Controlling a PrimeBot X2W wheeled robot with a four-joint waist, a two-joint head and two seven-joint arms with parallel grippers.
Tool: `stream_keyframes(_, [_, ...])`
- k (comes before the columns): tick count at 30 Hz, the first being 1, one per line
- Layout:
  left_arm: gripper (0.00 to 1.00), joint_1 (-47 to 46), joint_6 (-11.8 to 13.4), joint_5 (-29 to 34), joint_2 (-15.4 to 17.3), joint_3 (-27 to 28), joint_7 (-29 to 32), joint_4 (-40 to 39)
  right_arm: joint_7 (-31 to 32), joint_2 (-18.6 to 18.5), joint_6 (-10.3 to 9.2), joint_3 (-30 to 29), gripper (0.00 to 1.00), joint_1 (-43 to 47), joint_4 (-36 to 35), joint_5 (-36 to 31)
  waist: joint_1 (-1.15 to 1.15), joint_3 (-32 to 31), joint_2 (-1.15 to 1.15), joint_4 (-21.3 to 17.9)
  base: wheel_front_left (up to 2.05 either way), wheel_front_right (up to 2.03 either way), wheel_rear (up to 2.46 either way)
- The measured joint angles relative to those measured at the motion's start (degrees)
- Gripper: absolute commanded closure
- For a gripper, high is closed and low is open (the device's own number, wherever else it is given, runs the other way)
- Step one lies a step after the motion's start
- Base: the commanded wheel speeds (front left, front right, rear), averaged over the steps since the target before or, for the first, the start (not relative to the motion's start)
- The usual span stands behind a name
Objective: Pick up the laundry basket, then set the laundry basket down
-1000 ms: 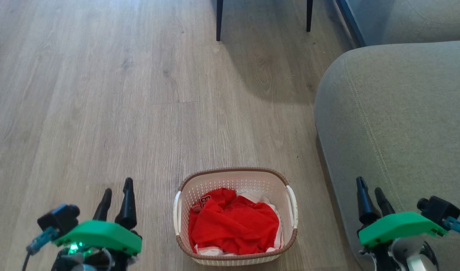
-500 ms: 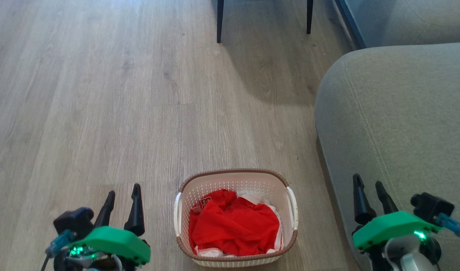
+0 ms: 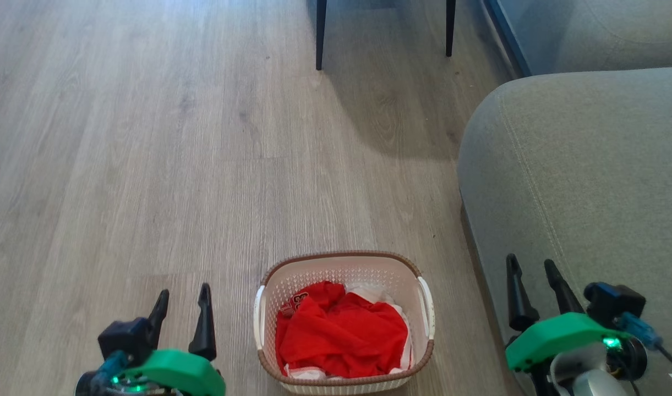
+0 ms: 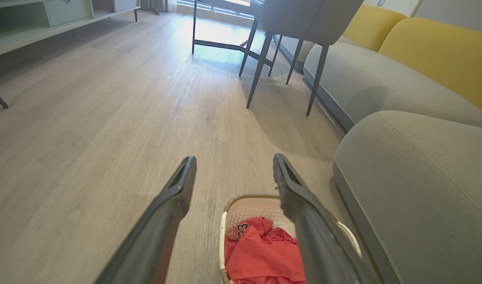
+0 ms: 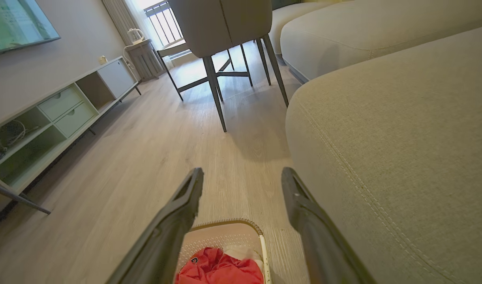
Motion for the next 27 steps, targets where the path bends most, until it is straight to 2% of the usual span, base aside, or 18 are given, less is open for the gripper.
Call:
stream_keyframes(22, [0.00, 2.33, 0.96, 15.06, 0.15, -0.69, -3.96, 0.16, -3.94, -0.13, 0.00, 2.52, 0.00, 1.42, -0.12, -15.91, 0.00, -0.89, 0.00, -0.09, 0.00, 0.00, 0.00])
stream_keyframes(27, [0.00, 2.35, 0.93, 16.11, 0.11, -0.65, -4.14, 0.19, -4.01, -0.14, 0.00, 2.85, 0.00, 1.41, -0.12, -16.72, 0.00, -0.86, 0.00, -0.20, 0.00, 0.00, 0.00])
